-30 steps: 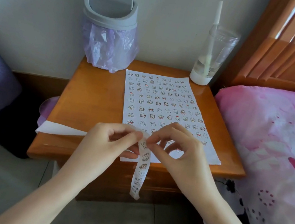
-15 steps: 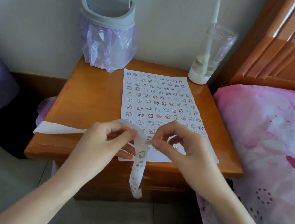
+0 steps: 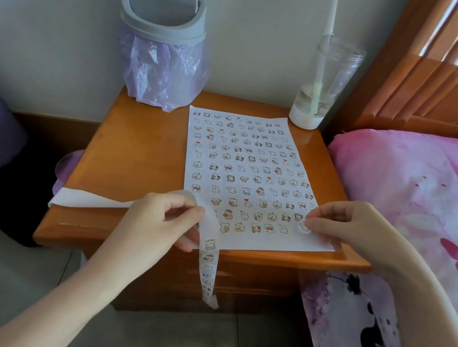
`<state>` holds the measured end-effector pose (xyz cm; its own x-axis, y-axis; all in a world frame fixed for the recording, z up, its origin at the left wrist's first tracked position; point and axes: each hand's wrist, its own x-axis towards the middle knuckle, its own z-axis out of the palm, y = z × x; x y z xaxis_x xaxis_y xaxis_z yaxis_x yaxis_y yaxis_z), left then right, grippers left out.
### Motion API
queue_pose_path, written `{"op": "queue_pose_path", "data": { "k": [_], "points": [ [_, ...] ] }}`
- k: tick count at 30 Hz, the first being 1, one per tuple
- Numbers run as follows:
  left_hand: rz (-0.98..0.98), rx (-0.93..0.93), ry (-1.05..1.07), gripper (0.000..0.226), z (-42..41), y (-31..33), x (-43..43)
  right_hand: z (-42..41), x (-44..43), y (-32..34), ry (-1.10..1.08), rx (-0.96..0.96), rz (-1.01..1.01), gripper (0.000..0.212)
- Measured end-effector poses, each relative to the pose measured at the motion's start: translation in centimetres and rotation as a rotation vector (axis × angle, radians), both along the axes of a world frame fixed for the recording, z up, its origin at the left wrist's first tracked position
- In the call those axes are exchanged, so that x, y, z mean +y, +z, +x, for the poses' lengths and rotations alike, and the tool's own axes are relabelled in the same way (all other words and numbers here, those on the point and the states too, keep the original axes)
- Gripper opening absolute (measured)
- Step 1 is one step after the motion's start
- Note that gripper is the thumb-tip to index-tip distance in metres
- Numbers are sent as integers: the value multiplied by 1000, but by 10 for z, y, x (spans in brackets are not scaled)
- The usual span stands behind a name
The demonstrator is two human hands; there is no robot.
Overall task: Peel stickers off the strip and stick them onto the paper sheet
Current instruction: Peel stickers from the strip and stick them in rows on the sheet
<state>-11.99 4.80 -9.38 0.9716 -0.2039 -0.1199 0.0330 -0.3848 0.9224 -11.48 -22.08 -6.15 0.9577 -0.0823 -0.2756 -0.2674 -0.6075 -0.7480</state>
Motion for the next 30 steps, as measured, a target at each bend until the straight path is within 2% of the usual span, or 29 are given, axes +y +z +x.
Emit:
{"op": "queue_pose_path", "data": {
  "k": [15,30],
  "points": [
    [34,5,-8,13,2,-1,1,3,1,-8,-2,17,36,4],
    [22,3,-17,12,3,-2,2,4,8,-16,-37,-63,-41,4]
  ]
}}
